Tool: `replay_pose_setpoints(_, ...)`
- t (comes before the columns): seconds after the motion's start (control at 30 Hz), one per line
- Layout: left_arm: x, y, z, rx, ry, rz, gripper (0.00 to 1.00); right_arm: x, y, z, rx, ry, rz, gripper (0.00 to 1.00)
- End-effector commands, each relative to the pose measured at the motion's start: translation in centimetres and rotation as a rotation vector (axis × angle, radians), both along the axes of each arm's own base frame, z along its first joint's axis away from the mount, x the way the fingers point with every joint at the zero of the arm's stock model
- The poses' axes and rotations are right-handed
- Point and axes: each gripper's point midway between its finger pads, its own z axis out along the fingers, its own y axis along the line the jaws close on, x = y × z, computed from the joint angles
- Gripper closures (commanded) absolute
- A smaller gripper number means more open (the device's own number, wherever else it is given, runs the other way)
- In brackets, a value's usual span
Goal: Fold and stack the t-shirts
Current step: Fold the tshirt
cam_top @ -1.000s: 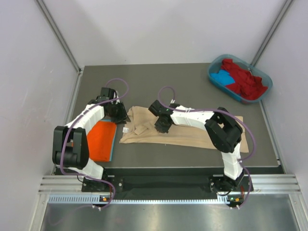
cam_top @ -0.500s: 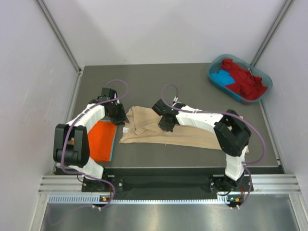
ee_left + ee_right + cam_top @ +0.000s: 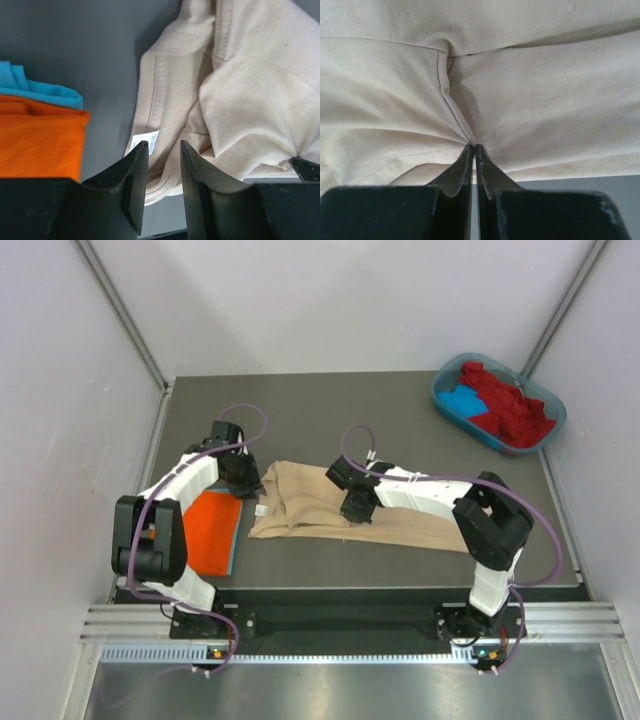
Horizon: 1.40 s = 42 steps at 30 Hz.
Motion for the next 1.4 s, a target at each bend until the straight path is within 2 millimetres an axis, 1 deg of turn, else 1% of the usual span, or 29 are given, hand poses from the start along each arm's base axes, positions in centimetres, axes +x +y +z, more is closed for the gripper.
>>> replay_pose_setpoints(0.0, 1.2, -0.7, 2.2, -0.033, -0.065, -0.043, 0.63, 0.3, -0.4, 2.0, 0.036, -0.039, 0.008, 1.00)
replay_pose_setpoints(0.07, 1.2, -2.2, 2.9, -0.116, -0.081, -0.084, 0.63, 0.6, -0.4, 2.1, 0.053, -0.057, 0.003, 1.00)
replay_pose_setpoints(0.1, 0.9, -2.8, 2.9, -0.139, -0.080, -0.095, 0.62, 1.0, -0.4, 2.6, 0.072, -0.069, -0.002, 1.00)
replay_pose_setpoints(0.17, 0.6, -3.7, 3.3, -0.173, -0.082, -0.098, 0.62, 1.3, -0.1, 2.9, 0.092, -0.086, 0.000, 1.00)
replay_pose_setpoints(0.23, -0.5, -4.6, 3.1, -0.176, -0.067, -0.111, 0.63, 1.7, 0.2, 3.2, 0.110, -0.089, 0.011, 1.00)
replay_pose_setpoints(0.3, -1.5, -4.7, 3.0, -0.164, -0.064, -0.102, 0.64, 1.7, 0.4, 3.3, 0.116, -0.085, 0.019, 1.00)
replay_pose_setpoints(0.37, -2.2, -5.3, 3.0, -0.173, -0.064, -0.093, 0.65, 1.8, 0.5, 3.3, 0.122, -0.086, 0.022, 1.00)
replay_pose_setpoints(0.4, -3.2, -5.7, 2.8, -0.167, -0.062, -0.105, 0.65, 1.7, 0.7, 3.2, 0.129, -0.081, 0.025, 1.00)
replay_pose_setpoints(0.47, -3.9, -6.1, 2.9, -0.155, -0.068, -0.099, 0.65, 1.7, 0.9, 3.2, 0.137, -0.079, 0.030, 1.00)
replay_pose_setpoints(0.5, -4.8, -6.3, 2.2, -0.137, -0.057, -0.107, 0.65, 1.7, 1.0, 3.1, 0.138, -0.075, 0.033, 1.00)
replay_pose_setpoints(0.57, -5.5, -6.6, 1.9, -0.136, -0.058, -0.092, 0.65, 1.6, 1.0, 3.0, 0.137, -0.073, 0.035, 1.00)
replay_pose_setpoints(0.6, -6.0, -6.9, 1.2, -0.137, -0.054, -0.094, 0.65, 1.6, 1.1, 3.1, 0.140, -0.074, 0.038, 1.00)
replay_pose_setpoints(0.7, -6.9, -8.0, 0.5, -0.167, -0.044, -0.098, 0.65, 1.7, 1.3, 3.1, 0.148, -0.077, 0.040, 1.00)
replay_pose_setpoints(0.8, -7.2, -8.1, -0.4, -0.153, -0.023, -0.078, 0.65, 1.6, 1.4, 3.0, 0.149, -0.070, 0.046, 1.00)
replay_pose_setpoints(0.93, -6.4, -8.7, -0.4, -0.191, -0.050, -0.057, 0.64, 1.7, 1.4, 2.9, 0.150, -0.069, 0.046, 1.00)
replay_pose_setpoints(1.0, -6.4, -8.8, -0.7, -0.193, -0.048, -0.050, 0.64, 1.6, 1.5, 2.9, 0.154, -0.068, 0.050, 1.00)
replay_pose_setpoints(1.17, -6.8, -8.8, -2.0, -0.183, -0.014, -0.045, 0.64, 1.8, 1.5, 3.0, 0.155, -0.071, 0.051, 1.00)
replay_pose_setpoints(1.23, -6.9, -8.8, -2.2, -0.183, -0.008, -0.043, 0.65, 1.7, 1.5, 2.9, 0.155, -0.069, 0.053, 1.00)
replay_pose_setpoints(1.33, -6.9, -8.8, -2.1, -0.180, -0.014, -0.041, 0.67, 1.8, 1.6, 3.0, 0.158, -0.069, 0.054, 1.00)
replay_pose_setpoints(1.37, -6.7, -8.8, -1.9, -0.180, -0.021, -0.040, 0.73, 1.8, 1.7, 3.0, 0.158, -0.069, 0.054, 1.00)
